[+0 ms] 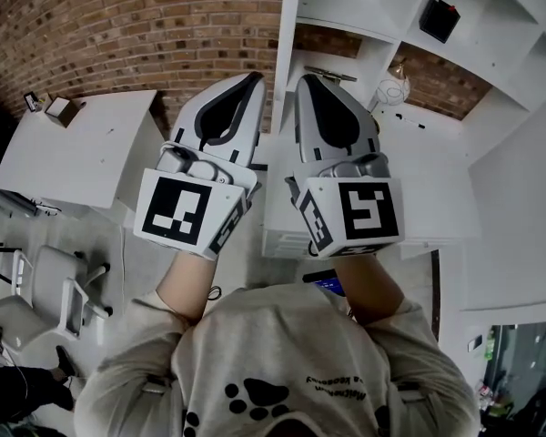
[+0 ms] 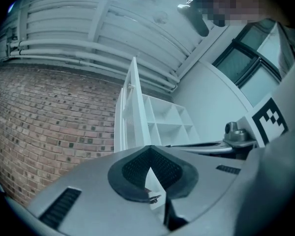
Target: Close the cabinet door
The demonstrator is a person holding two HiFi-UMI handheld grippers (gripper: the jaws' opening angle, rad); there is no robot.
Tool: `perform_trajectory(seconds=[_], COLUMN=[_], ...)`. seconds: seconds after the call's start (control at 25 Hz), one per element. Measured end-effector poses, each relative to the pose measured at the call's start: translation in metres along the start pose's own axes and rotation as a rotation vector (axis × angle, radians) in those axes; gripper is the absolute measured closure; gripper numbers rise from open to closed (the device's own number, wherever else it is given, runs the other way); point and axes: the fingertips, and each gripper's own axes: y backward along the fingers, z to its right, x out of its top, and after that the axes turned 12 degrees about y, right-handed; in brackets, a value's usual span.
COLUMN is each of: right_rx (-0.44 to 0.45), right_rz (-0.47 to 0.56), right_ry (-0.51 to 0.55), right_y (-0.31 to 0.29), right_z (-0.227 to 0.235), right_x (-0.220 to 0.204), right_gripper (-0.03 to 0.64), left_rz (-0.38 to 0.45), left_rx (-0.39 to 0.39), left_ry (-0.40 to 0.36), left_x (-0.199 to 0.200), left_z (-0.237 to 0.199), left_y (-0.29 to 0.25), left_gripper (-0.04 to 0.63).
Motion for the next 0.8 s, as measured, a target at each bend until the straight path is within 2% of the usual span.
perform_trajectory(seconds=[0.16, 0.32, 0.36, 0.44, 0.48, 0.8], right_rx=[-0.018, 0.011, 0.018, 0.03, 0.035, 0.02], right_rz=[0.002, -0.009, -0.012, -0.023, -0.03, -0.088], right_ry=[-0.02, -0.014, -0.012, -0.004, -0.001, -0.001], right_y=[-0.008, -0.018, -0.022, -0.028, -0.031, -0.057], right_z=[0.003, 0.001, 0.0, -0.002, -0.003, -0.005], right_x=[0.005, 0.005, 0.006, 0.005, 0.004, -0.004], right_gripper=[0.596, 0.595, 0.589, 0.511, 0.499, 0.476], left_rz=[-0.013, -0.018, -0.021, -0.025, -0.026, -0.032], left_rx=[-0.031, -0.054, -0.061, -0.076, -0.08, -0.077], left_ry=[0.018, 0.009, 0.008, 0.004, 0.003, 0.012], left_x=[0.002, 0.004, 0.004, 0.004, 0.004, 0.003], left_z=[-0.003, -0.003, -0.003, -0.003, -0.004, -0.017], left_y=[-0.005, -0.011, -0.012, -0.014, -0.015, -0.019], left_gripper=[0.588, 0.588, 0.588, 0.588, 0.588, 0.588])
